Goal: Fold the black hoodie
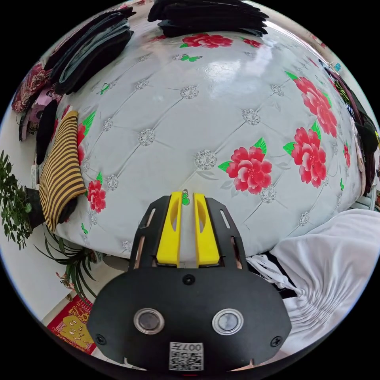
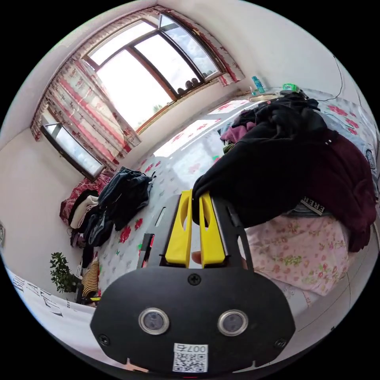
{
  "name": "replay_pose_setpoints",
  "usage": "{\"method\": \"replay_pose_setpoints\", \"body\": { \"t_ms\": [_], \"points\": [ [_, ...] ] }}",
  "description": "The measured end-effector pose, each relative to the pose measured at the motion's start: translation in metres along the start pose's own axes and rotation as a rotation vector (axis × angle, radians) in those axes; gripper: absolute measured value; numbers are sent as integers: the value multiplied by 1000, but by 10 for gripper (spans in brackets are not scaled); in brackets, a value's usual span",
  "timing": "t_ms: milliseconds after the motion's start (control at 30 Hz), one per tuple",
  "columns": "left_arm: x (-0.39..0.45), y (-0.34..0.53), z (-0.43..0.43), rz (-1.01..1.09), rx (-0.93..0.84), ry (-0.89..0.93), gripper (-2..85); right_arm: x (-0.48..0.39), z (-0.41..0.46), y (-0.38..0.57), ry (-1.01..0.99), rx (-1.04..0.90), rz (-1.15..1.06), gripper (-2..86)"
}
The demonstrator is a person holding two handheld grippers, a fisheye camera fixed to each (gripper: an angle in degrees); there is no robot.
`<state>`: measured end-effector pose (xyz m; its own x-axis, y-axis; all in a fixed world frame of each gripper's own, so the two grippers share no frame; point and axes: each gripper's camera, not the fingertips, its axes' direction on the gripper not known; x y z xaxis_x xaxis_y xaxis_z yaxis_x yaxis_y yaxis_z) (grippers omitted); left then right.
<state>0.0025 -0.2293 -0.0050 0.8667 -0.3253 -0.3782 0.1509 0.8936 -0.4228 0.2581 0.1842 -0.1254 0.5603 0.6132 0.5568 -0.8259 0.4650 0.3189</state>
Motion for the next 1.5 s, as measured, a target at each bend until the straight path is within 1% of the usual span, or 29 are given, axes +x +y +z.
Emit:
{"method": "replay_pose_setpoints", "body": {
  "t_ms": [33, 67, 100, 133, 200, 233, 300, 333, 367, 433, 467, 500, 567, 600, 633, 667, 700, 767, 833, 900, 1000, 1067, 1133, 1200, 1233, 1267, 1333, 1433, 1500],
  "points": [
    [-1, 4, 1, 3, 19, 10, 37, -10, -6, 2, -59, 10, -3, 3],
    [-4, 11, 0, 17, 71, 68, 43, -34, -16, 6, -159, 17, -38, 3],
    [-7, 16, 0, 31, 111, 157, 57, -68, -20, 14, -223, -7, -114, 3],
    [-9, 18, -1, 33, 132, 192, 60, -88, -21, 19, -258, -32, -167, 4],
    [-14, 30, -11, 55, 271, 350, 77, -176, -18, 57, -485, -166, -391, 6],
    [-15, 33, -14, 67, 305, 397, 83, -199, -16, 69, -558, -205, -440, 7],
    [-18, 43, -21, 133, 396, 552, 99, -285, -6, 129, -773, -356, -598, 17],
    [-19, 46, -22, 149, 418, 574, 102, -305, -2, 144, -805, -393, -635, 21],
    [-22, 53, -23, 180, 452, 588, 106, -339, 5, 176, -829, -462, -725, 28],
    [-32, 62, -20, 179, 457, 540, 104, -377, 19, 214, -783, -577, -823, 41],
    [-44, 70, -15, 162, 463, 517, 100, -391, 28, 235, -715, -641, -892, 49],
    [-59, 80, -6, 123, 451, 485, 95, -394, 32, 251, -636, -650, -961, 55],
    [-88, 96, 12, 34, 397, 408, 88, -384, 34, 261, -500, -594, -982, 63],
    [-113, 112, 22, -28, 408, 438, 85, -374, 39, 265, -406, -567, -988, 69],
    [-126, 121, 27, -66, 417, 466, 85, -371, 42, 267, -359, -569, -999, 73],
    [-152, 138, 37, -148, 419, 518, 86, -365, 51, 272, -271, -591, -1022, 80],
    [-174, 154, 45, -211, 418, 547, 87, -365, 61, 278, -229, -630, -1045, 85],
    [-197, 176, 52, -261, 443, 555, 90, -372, 74, 288, -231, -668, -1063, 94],
    [-212, 190, 58, -294, 455, 560, 91, -389, 91, 306, -277, -730, -1106, 105],
    [-221, 196, 65, -304, 473, 601, 94, -418, 116, 343, -346, -820, -1206, 119],
    [-218, 184, 68, -260, 485, 640, 98, -457, 141, 396, -460, -923, -1363, 128],
    [-212, 172, 67, -218, 492, 655, 96, -475, 157, 424, -501, -981, -1436, 127],
    [-206, 161, 64, -174, 507, 669, 95, -485, 175, 454, -475, -1064, -1520, 124],
    [-200, 151, 60, -125, 516, 657, 96, -483, 196, 491, -339, -1157, -1614, 112],
    [-199, 150, 60, -112, 513, 652, 96, -480, 197, 497, -301, -1159, -1638, 108],
    [-199, 149, 61, -88, 503, 647, 97, -478, 190, 499, -308, -1089, -1673, 97],
    [-199, 157, 65, -53, 487, 638, 99, -476, 182, 490, -280, -1055, -1682, 81],
    [-199, 185, 76, 13, 437, 563, 100, -473, 158, 427, -236, -864, -1499, 63],
    [-202, 216, 87, -5, 412, 446, 98, -462, 118, 344, -189, -632, -1224, 51]
  ]
}}
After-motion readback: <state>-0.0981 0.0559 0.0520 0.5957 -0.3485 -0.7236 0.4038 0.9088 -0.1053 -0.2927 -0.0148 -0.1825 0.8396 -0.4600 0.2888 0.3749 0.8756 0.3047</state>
